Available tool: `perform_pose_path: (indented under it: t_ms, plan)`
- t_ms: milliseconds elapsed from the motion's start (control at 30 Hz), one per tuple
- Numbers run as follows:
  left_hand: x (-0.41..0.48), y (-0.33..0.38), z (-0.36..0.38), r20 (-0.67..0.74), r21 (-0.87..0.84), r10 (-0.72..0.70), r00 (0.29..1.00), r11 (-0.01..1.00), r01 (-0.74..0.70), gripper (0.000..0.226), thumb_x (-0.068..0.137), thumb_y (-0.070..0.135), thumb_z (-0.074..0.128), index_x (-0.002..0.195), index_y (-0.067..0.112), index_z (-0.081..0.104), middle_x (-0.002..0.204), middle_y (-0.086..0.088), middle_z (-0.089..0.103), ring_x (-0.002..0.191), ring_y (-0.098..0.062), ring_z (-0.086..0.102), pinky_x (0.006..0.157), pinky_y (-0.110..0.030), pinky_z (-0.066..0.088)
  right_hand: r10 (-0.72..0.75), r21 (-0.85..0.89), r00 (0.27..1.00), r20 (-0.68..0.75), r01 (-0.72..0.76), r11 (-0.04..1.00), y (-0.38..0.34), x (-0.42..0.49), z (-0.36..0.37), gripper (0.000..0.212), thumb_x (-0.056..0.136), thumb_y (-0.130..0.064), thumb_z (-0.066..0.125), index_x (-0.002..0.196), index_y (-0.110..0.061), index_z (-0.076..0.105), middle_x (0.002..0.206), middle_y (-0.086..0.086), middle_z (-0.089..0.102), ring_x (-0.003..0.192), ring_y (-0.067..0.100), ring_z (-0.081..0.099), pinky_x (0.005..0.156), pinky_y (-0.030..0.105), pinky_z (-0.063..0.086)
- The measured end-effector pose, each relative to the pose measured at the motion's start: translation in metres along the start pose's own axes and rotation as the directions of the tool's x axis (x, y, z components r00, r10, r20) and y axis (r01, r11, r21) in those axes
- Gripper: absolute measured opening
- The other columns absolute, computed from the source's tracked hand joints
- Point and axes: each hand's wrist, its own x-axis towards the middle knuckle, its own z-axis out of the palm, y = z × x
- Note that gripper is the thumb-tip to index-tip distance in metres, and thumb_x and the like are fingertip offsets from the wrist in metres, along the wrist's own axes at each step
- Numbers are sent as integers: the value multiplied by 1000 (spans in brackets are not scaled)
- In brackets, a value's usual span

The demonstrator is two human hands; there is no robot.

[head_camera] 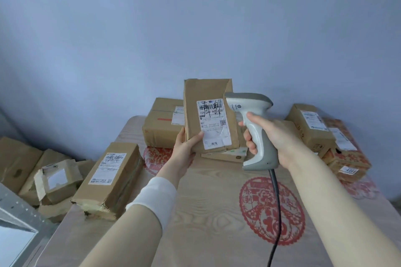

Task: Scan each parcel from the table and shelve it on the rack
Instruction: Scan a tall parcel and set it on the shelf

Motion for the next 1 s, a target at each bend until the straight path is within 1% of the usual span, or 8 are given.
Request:
perform_pose_path:
  t_ms: [67, 133, 200, 333, 433, 500, 767, 1000]
  plan:
    - [2, 13, 10, 27, 5, 51, 998, 999, -51, 78, 75, 28, 77, 140, 33, 34, 117, 3, 67, 104, -15, 63, 93, -32, 46, -50, -22, 999, -18, 50, 999, -11, -4, 0, 32, 92, -32, 58, 102, -2, 61, 54, 5, 56, 38, 14, 47, 40, 20, 40]
    - [4, 23, 18, 31, 10, 83, 996, 996, -83, 78, 78, 26, 74, 143, 33, 32, 123, 4, 63, 103, -12, 63, 84, -29, 48, -86, -29, 995, -40, 85, 996, -20, -9, 0, 31, 92, -32, 57, 100, -2, 60, 52, 4, 56, 38, 14, 48, 40, 19, 40]
    - [5, 31, 26, 44, 14, 119, 992, 993, -120, 79, 78, 25, 74, 144, 32, 31, 124, 4, 62, 102, -10, 64, 81, -26, 49, -112, -46, 993, -49, 110, 993, -31, -14, 2, 29, 92, -31, 58, 98, -3, 59, 51, 4, 56, 37, 14, 48, 40, 19, 40]
    - [4, 46, 37, 69, 28, 160, 985, 986, -162, 80, 82, 23, 71, 147, 30, 25, 114, 10, 61, 100, -7, 61, 87, -27, 46, -161, -124, 984, -74, 151, 981, -46, -23, 2, 26, 92, -32, 58, 92, -6, 61, 53, 3, 56, 37, 13, 49, 40, 19, 42]
    - [3, 53, 42, 66, 32, 159, 985, 986, -161, 82, 82, 25, 70, 148, 30, 23, 111, 11, 59, 100, -6, 58, 102, -33, 39, -173, -125, 981, -82, 162, 979, -50, -29, 0, 25, 92, -32, 58, 92, -6, 60, 52, 3, 56, 37, 13, 48, 40, 19, 41]
    - [4, 57, 42, 79, 37, 159, 984, 986, -162, 82, 82, 26, 71, 148, 31, 23, 111, 10, 59, 101, -8, 59, 108, -36, 37, -184, -133, 979, -86, 172, 976, -51, -32, -1, 25, 92, -31, 58, 92, -6, 60, 51, 2, 56, 37, 13, 48, 39, 19, 41]
    - [5, 63, 44, 103, 19, 175, 979, 984, -178, 84, 81, 26, 72, 148, 31, 24, 119, 4, 56, 112, -17, 57, 109, -40, 38, -215, -146, 972, -98, 200, 969, -56, -34, -1, 26, 92, -32, 58, 90, -6, 60, 54, 5, 55, 38, 13, 48, 39, 20, 42]
    - [8, 63, 41, 116, 31, 184, 976, 982, -189, 86, 78, 29, 74, 148, 31, 25, 122, 3, 57, 114, -17, 57, 109, -41, 38, -215, -176, 970, -114, 193, 965, -54, -32, -3, 25, 92, -31, 58, 86, -7, 58, 53, 4, 54, 37, 13, 47, 39, 21, 41]
